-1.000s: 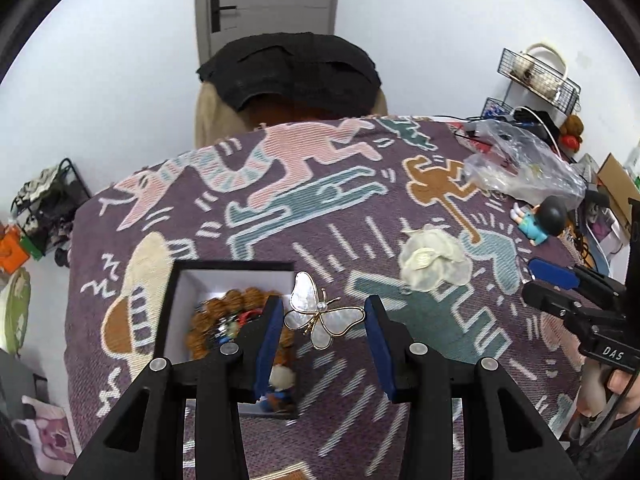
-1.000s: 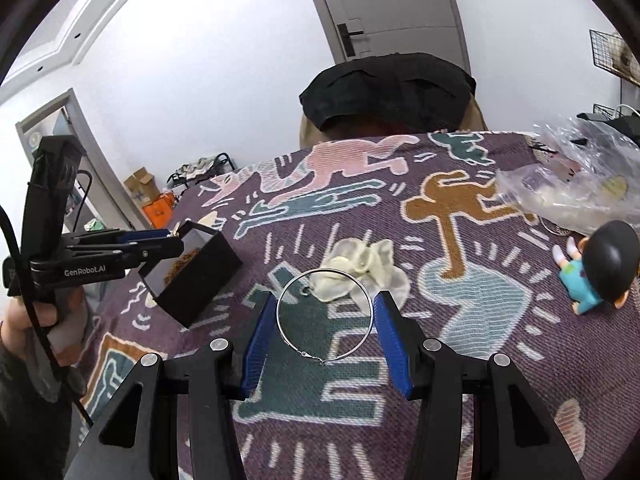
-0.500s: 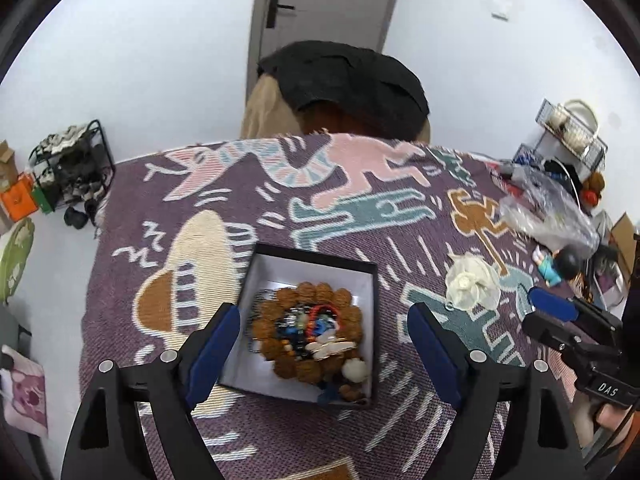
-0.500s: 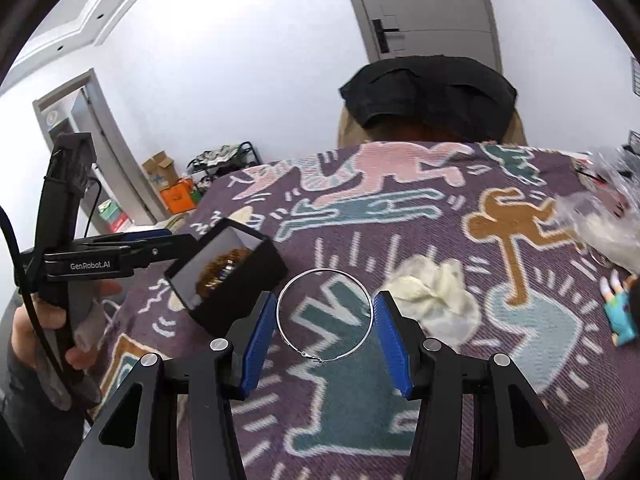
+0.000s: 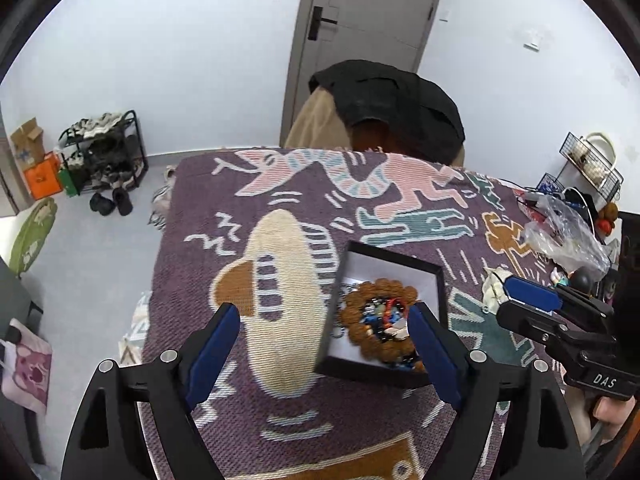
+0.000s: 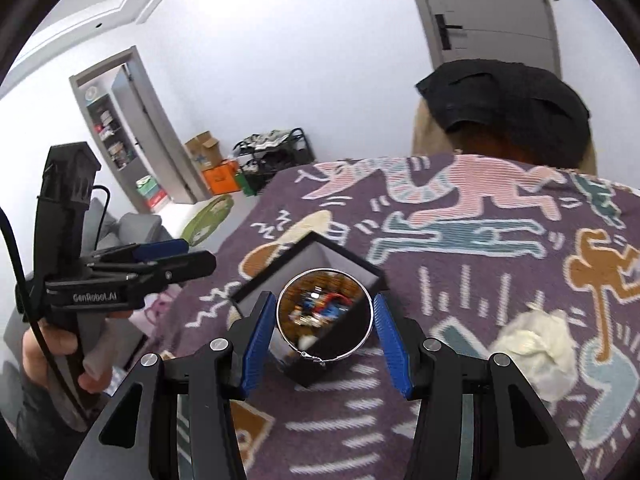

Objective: Organize jewelry
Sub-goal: 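Lower the silver hoop earring into the black box and open the right gripper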

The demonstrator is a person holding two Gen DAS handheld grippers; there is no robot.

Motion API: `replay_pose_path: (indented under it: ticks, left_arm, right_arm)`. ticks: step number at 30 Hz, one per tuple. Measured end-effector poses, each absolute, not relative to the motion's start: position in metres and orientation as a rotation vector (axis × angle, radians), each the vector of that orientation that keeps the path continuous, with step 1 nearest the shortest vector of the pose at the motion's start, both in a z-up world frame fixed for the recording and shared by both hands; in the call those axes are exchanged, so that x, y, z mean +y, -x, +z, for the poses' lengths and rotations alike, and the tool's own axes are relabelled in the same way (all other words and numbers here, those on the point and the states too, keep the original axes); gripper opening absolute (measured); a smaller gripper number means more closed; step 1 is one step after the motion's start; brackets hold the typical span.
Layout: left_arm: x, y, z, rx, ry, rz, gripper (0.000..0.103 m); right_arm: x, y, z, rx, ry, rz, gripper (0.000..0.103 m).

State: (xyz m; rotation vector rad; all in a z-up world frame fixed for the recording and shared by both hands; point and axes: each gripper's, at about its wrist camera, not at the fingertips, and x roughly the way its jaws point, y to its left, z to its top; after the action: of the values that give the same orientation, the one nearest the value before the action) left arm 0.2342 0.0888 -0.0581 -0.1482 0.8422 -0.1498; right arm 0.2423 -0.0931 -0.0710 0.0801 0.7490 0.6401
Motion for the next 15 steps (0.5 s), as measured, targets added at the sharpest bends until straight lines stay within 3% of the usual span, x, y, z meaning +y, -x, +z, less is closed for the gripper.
replay_pose_path:
  ticks: [7, 11, 15]
  left_arm:
    - [0.1, -0.234, -0.06, 0.847, 0.166, -0.139, 0.086]
    - [0.095, -0.234, -0.06, 0.846, 0.161, -0.15, 0.086]
    - [0.086, -0.236, -0.058, 0.842, 0.155, -0.166, 0.086]
  right_arm:
    - [-0.067, -0.254, -0.07, 0.748, -0.113, 0.715, 0.054]
    - [-0.075, -0.259, -0.073, 0.763, -0.145, 0.687, 0.078]
    - [-0.102, -0.257, -0.08, 0.772, -0.189, 0.642, 0.079]
